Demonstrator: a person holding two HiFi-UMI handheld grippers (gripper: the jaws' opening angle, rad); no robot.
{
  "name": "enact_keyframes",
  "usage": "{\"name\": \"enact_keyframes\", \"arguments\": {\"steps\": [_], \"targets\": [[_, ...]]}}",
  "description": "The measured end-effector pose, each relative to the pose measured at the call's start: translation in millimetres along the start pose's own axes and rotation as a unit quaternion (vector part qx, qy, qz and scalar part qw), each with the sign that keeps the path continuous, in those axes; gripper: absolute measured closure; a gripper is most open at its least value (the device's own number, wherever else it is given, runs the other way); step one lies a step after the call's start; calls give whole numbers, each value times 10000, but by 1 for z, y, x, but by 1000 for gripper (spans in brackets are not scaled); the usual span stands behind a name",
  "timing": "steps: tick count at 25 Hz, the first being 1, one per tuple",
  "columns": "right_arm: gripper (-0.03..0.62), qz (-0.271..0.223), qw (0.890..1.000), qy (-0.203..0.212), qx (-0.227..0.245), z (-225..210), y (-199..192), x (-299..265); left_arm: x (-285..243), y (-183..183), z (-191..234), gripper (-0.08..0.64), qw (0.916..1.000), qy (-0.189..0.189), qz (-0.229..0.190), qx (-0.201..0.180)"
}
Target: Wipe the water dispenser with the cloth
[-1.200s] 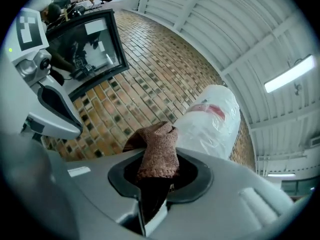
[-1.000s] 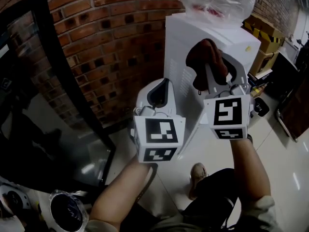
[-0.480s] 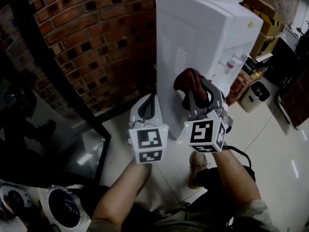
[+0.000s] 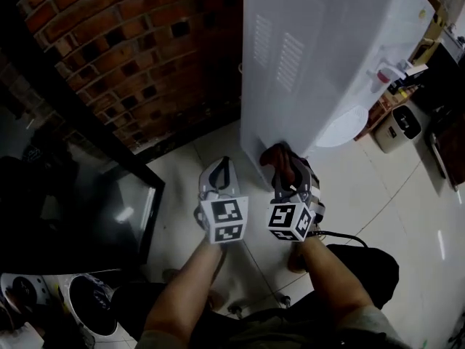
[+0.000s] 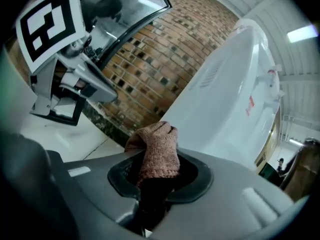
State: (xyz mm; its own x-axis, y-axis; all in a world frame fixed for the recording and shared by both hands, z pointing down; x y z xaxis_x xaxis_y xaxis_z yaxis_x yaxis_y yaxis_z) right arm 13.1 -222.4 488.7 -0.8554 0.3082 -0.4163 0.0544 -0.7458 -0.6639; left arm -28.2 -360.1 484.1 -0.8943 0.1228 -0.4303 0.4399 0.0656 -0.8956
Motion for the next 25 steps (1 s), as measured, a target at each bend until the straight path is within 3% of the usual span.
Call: {"name": "enact_keyframes", "arguments": {"steps": [7, 15, 21, 25], "targets": [[489, 862, 9948, 510, 192, 72, -75, -52, -31, -62, -17, 560, 9974, -186, 654, -245], [491, 1723, 9785, 1046, 444, 128, -140, -87, -36, -97, -7, 560, 9940, -52, 1068, -238], [491, 1813, 9730, 1384, 348, 126, -130, -88, -40, -102, 7, 560, 9929, 204, 1171, 90], [489, 1018, 9683, 2200, 604, 122, -84, -70, -36, -87, 14, 560, 9914, 543, 1022, 605]]}}
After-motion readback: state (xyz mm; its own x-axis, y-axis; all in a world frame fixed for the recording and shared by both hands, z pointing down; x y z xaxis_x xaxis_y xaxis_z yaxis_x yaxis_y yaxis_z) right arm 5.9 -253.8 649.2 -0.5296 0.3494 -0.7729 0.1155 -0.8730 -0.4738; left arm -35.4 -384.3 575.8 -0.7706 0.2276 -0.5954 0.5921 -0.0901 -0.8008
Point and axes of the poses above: the fingertips, and each gripper's own axes: x backward along the fingers, z to its left, y out of its top, the point moved 2 cm from there along x, backward along the fingers, and after that the axes turned 11 degrees about z, right-handed, at the moved point
